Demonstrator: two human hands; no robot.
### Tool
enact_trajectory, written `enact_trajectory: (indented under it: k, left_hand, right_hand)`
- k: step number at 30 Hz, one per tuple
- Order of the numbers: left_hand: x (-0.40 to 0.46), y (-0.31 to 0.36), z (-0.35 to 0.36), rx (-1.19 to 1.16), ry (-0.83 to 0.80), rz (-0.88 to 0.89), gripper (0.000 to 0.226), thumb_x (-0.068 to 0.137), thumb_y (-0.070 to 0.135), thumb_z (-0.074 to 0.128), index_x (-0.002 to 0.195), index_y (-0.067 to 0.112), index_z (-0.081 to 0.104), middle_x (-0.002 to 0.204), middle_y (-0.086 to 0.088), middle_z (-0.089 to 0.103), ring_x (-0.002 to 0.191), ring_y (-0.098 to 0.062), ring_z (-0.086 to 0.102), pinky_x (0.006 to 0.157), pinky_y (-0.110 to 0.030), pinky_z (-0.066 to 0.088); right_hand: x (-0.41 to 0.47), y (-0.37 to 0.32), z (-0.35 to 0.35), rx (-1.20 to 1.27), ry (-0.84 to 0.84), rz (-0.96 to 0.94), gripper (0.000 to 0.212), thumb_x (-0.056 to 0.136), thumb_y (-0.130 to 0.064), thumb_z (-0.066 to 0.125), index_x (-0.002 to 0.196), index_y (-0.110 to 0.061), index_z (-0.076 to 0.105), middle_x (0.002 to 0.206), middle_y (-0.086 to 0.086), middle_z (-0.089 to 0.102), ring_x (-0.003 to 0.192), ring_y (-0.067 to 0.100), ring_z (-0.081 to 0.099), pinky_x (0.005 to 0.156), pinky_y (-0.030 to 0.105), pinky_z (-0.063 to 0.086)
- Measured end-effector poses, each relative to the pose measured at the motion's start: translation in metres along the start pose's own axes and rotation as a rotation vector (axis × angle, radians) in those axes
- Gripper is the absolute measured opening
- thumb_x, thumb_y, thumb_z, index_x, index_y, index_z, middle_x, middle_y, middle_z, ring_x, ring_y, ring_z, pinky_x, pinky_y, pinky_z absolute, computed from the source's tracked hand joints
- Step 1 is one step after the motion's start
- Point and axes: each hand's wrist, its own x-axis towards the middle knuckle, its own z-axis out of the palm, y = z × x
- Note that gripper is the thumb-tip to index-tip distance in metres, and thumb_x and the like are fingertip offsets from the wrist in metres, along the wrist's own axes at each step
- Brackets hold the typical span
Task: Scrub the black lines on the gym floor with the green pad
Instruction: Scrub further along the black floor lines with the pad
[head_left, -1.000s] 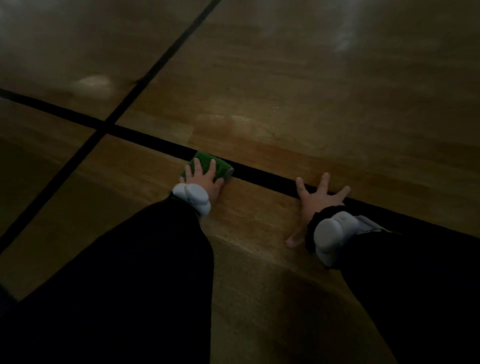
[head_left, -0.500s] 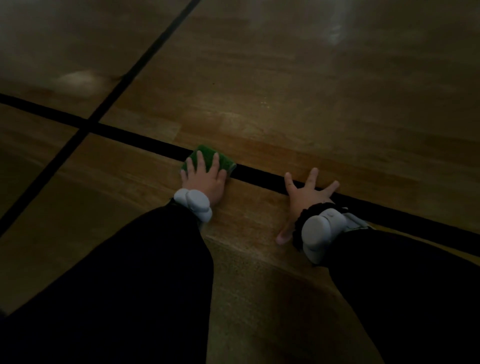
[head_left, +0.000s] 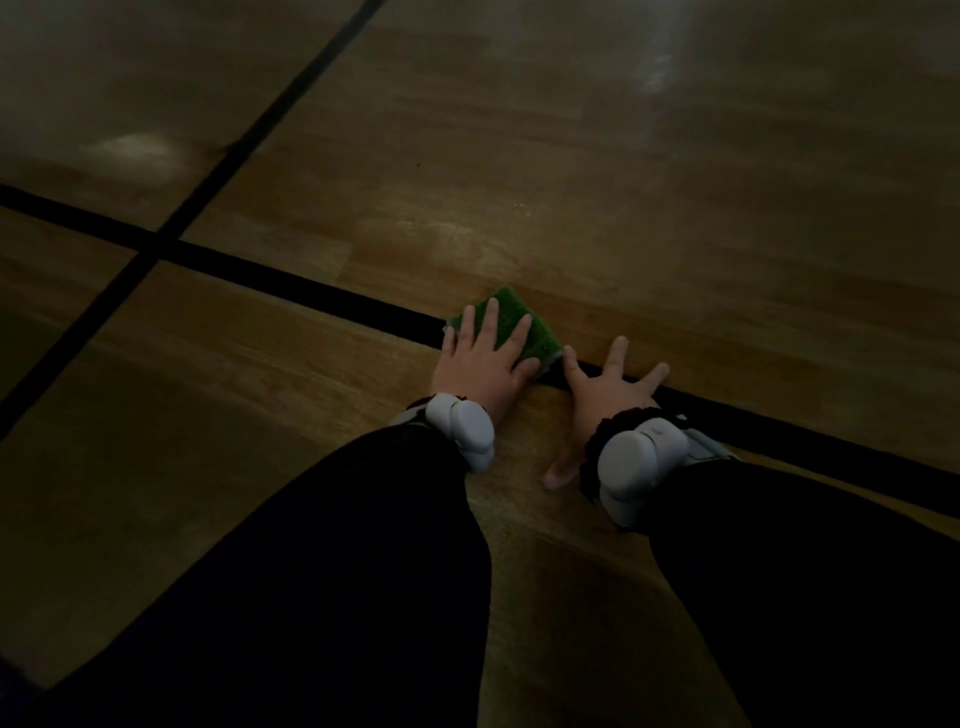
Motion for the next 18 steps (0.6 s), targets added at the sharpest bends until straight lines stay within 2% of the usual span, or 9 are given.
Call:
enact_trajectory:
  k: [3, 9, 13, 18]
  left_hand:
    - [0.001, -0.002, 0.002, -0.010, 0.017, 0.009, 0.060, 0.098, 0.054, 0.021, 0.151, 0.036, 0.001, 0.160, -0.004, -0.011, 0.147, -0.030, -0.012, 0.118, -0.047, -0.003]
    - [0.003, -0.006, 0.002, -0.031, 0.020, 0.016, 0.060, 0.097, 0.056, 0.022, 0.150, 0.037, 0.001, 0.161, -0.001, -0.010, 0.147, -0.027, -0.011, 0.118, -0.046, -0.002]
    - [0.003, -0.008, 0.002, -0.046, 0.010, 0.011, 0.060, 0.097, 0.057, 0.022, 0.150, 0.038, 0.000, 0.160, 0.000, -0.011, 0.147, -0.026, -0.012, 0.118, -0.045, -0.003]
    - [0.002, -0.006, 0.001, -0.046, 0.010, -0.022, 0.061, 0.097, 0.057, 0.022, 0.150, 0.037, 0.001, 0.161, 0.000, -0.010, 0.147, -0.026, -0.011, 0.118, -0.046, -0.002]
  right_hand:
    - [-0.002, 0.002, -0.001, 0.004, -0.011, -0.006, 0.101, 0.085, -0.036, 0.068, 0.144, -0.052, -0.011, 0.157, 0.003, -0.027, 0.142, 0.044, -0.020, 0.103, 0.074, 0.018]
    - [-0.009, 0.002, -0.005, -0.031, -0.014, -0.018, 0.108, 0.081, -0.027, 0.076, 0.143, -0.056, -0.007, 0.156, -0.001, -0.029, 0.142, 0.046, -0.018, 0.105, 0.072, 0.021]
    - [-0.015, 0.001, -0.006, -0.072, -0.024, -0.032, 0.127, 0.064, -0.030, 0.087, 0.144, -0.055, -0.008, 0.156, 0.000, -0.029, 0.141, 0.048, -0.017, 0.106, 0.071, 0.023]
    - [-0.018, 0.003, -0.007, -0.088, -0.039, -0.053, 0.141, 0.048, -0.036, 0.092, 0.143, -0.055, -0.010, 0.155, 0.000, -0.032, 0.140, 0.050, -0.018, 0.105, 0.071, 0.025]
